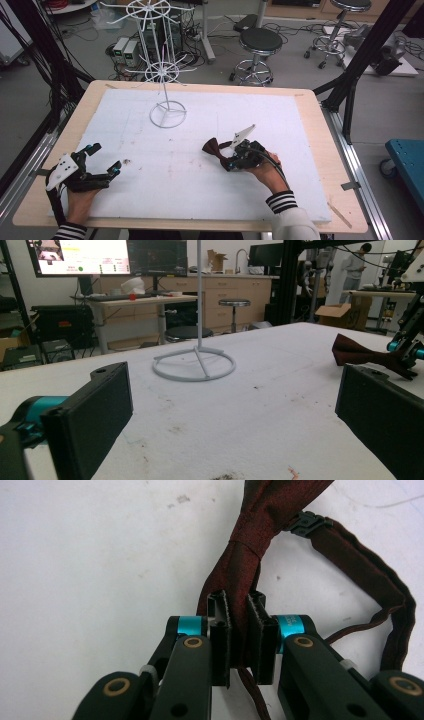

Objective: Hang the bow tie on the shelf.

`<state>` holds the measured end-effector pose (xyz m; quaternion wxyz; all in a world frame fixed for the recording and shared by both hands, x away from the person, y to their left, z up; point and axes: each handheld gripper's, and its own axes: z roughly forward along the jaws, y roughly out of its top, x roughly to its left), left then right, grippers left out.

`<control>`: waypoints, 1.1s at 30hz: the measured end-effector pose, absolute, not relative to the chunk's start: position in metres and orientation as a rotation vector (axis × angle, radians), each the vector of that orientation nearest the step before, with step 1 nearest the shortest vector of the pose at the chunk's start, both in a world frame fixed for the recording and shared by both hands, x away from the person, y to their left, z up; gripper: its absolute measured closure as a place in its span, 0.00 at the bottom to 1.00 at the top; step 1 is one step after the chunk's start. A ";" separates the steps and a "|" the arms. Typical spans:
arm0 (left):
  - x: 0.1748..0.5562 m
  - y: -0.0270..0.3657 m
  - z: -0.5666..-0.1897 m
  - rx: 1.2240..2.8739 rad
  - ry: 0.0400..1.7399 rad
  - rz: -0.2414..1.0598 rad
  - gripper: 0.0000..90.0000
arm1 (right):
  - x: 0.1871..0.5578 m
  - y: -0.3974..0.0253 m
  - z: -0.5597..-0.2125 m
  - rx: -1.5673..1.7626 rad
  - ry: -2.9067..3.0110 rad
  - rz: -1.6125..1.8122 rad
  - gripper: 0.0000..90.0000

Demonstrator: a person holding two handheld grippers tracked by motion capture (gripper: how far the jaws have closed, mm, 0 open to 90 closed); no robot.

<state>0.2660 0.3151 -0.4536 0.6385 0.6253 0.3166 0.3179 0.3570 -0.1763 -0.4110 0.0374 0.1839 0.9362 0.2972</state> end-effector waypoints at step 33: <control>0.294 0.294 -0.390 1.578 0.592 0.467 0.02 | 0.340 -0.171 -0.379 0.299 2.691 1.441 0.91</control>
